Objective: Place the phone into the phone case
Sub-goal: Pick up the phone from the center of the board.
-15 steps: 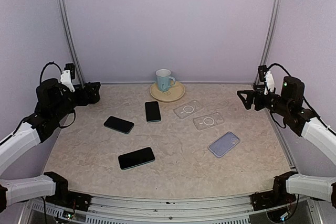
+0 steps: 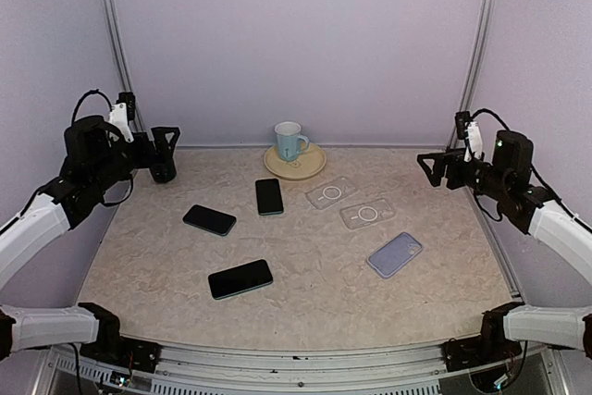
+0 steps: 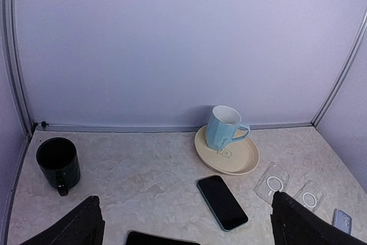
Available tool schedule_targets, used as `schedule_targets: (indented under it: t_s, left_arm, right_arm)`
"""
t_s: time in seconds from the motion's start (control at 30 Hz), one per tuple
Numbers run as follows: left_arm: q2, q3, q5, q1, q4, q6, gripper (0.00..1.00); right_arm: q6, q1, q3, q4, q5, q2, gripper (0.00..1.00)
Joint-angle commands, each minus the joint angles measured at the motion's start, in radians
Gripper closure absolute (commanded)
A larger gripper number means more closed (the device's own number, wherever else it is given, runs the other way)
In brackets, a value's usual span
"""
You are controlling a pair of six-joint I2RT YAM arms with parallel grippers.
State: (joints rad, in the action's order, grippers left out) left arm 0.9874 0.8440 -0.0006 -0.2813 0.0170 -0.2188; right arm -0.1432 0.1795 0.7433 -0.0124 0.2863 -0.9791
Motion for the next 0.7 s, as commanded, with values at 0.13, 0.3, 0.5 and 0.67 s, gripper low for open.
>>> schedule_targets:
  t_s: [0.13,0.3,0.5,0.67]
  left_arm:
    - [0.036,0.011,0.236,0.067,-0.026,-0.120,0.01]
    - [0.029,-0.016,0.381,0.128,0.056,-0.206,0.01]
    - [0.049,0.004,0.303,0.131,0.010,-0.219,0.01]
    - [0.035,-0.023,0.240,0.143,0.028,-0.262,0.01]
  right_arm:
    - [-0.046,-0.016,0.059,0.035,0.146,0.028,0.00]
    - [-0.049,-0.016,0.049,0.061,0.159,0.035,0.00]
    - [-0.117,-0.014,0.046,0.072,0.084,0.028,0.00]
    - [-0.231,-0.014,0.023,0.020,0.019,0.071,0.00]
